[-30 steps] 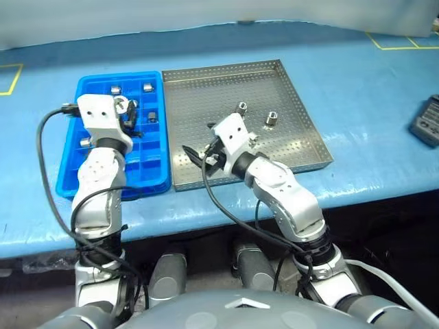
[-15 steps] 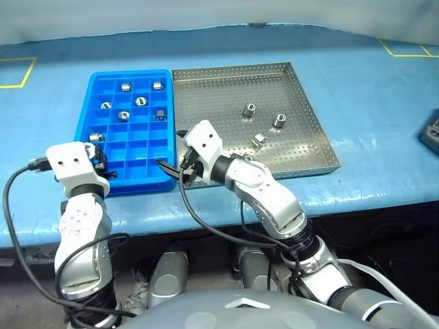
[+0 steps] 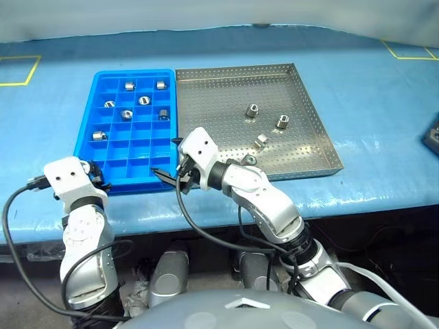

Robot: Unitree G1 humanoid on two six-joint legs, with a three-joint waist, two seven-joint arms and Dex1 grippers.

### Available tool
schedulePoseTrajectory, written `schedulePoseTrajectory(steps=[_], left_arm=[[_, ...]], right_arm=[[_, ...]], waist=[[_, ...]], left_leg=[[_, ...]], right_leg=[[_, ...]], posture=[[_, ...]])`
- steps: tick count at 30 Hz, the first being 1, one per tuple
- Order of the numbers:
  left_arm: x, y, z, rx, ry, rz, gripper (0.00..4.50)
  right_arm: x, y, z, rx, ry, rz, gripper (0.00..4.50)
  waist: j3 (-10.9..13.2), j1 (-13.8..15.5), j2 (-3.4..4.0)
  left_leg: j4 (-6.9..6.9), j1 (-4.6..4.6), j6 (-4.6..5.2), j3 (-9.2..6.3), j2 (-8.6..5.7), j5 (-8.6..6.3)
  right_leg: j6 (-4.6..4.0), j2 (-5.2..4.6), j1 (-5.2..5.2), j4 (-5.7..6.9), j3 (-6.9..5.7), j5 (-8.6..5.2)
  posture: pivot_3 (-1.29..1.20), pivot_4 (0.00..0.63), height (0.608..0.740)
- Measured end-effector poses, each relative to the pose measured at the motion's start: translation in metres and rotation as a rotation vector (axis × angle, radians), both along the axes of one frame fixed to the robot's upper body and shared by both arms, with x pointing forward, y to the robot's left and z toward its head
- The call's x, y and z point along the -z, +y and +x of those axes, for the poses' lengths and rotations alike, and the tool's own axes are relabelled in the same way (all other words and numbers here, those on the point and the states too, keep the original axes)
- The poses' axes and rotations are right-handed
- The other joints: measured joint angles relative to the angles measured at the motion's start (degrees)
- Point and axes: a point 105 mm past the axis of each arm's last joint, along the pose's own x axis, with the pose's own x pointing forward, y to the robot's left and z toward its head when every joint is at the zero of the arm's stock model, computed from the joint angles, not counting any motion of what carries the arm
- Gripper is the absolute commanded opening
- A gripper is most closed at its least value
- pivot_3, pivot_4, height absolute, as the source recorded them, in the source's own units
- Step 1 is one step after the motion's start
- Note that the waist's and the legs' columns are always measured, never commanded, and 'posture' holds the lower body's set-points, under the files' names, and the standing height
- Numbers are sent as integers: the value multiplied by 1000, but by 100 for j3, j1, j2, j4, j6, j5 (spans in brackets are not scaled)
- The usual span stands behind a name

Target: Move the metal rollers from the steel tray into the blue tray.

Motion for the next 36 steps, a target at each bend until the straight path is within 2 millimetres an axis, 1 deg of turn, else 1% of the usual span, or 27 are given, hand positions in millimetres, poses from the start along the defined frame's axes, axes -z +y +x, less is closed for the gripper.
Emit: schedulePoseTrajectory(steps=[4, 5, 7, 9, 13, 14, 17, 19, 20, 24, 25, 26, 29, 32, 36], left_arm=[[-2, -2, 4, 4, -12, -7, 4361], [-4, -3, 7, 10, -21, -8, 4471], [-11, -6, 13, 32, -48, -1, 4471], [-20, -16, 23, 90, -93, 1, 4471], [-34, -47, 45, 295, -154, 3, 4471], [-35, -54, 49, 342, -157, 7, 4471], [-30, -86, 66, 568, -133, -3, 4471], [-27, -106, 73, 699, -115, -1, 4471], [-26, -120, 78, 790, -107, 3, 4471], [-25, -154, 87, 1002, -92, 21, 4471], [-24, -166, 91, 1076, -78, 20, 4471], [-23, -176, 94, 1149, -58, 10, 4471], [-17, -198, 98, 1298, 4, -18, 4471], [-7, -213, 100, 1392, 77, -47, 4471], [11, -223, 100, 1479, 189, -10, 4471]], right_arm=[[2, -4, 1, 27, 8, 2, 4500], [2, -7, 1, 39, 9, 3, 4500], [3, -15, 4, 79, 15, 4, 4500], [4, -28, 8, 135, 16, 0, 4500], [6, -54, 16, 255, 28, -1, 4500], [6, -60, 18, 280, 30, -3, 4500], [7, -85, 20, 374, 32, -16, 4500], [10, -100, 22, 434, 35, -29, 4500], [12, -110, 22, 476, 37, -35, 4500], [19, -132, 21, 574, 55, -54, 4500], [21, -138, 18, 601, 62, -55, 4500], [23, -140, 15, 614, 69, -57, 4500], [25, -143, 8, 634, 80, -58, 4500], [27, -145, 4, 647, 88, -60, 4500], [27, -143, -1, 652, 88, -58, 4500]], waist=[[0, -7, 0], [0, 0, -1], [-1, -8, -3], [-2, -13, -4], [-2, -42, -4], [-2, -70, -4], [-2, -150, -4], [-2, -209, -3], [-2, -237, -4], [-2, -379, -3], [-2, -405, -1], [-2, -422, -1], [-4, -542, 2], [-3, -648, 3], [-3, -793, 3]], left_leg=[[0, -1, 0, 1, 0, 0], [0, -2, 0, 0, 0, 0], [0, -2, 0, 1, 0, 0], [1, -1, 0, 2, 0, 0], [1, -2, 0, 5, -1, 0], [1, -2, 0, 5, -1, 0], [0, -4, 0, 5, -1, 0], [0, -3, 0, 8, -1, 0], [0, -4, 0, 8, -1, 0], [-1, -2, 1, 11, 0, 0], [-1, -2, 1, 11, -1, 0], [-1, -3, 1, 11, 0, 0], [0, -2, 3, 18, -1, -1], [0, -1, 3, 18, 0, -1], [0, -2, 4, 19, -1, -1]], right_leg=[[0, -1, 0, -1, 0, 0], [0, -1, 0, -1, -1, 0], [0, -1, 0, -2, 0, 0], [0, -1, 1, -2, 0, 0], [0, -2, 0, -2, 1, 0], [0, -2, 0, -3, 1, 0], [0, -1, -1, -2, 1, 0], [0, -2, -1, -3, 5, 0], [0, -1, -1, -3, 5, 0], [1, 1, -3, -2, 8, 0], [1, 1, -3, -1, 9, 0], [1, 1, -3, -1, 9, 0], [5, 0, -2, -2, 17, 2], [6, 3, -4, -1, 18, 3], [7, 3, -4, -2, 23, 3]], posture=[[128, 150, 740], [121, 150, 740], [121, 150, 740], [98, 150, 740], [61, 150, 740], [44, 150, 740], [0, 150, 740], [-14, 150, 740], [-33, 150, 740], [-72, 150, 740], [-84, 150, 740], [-96, 150, 740], [-125, 150, 740], [-154, 150, 740], [-177, 150, 740]])
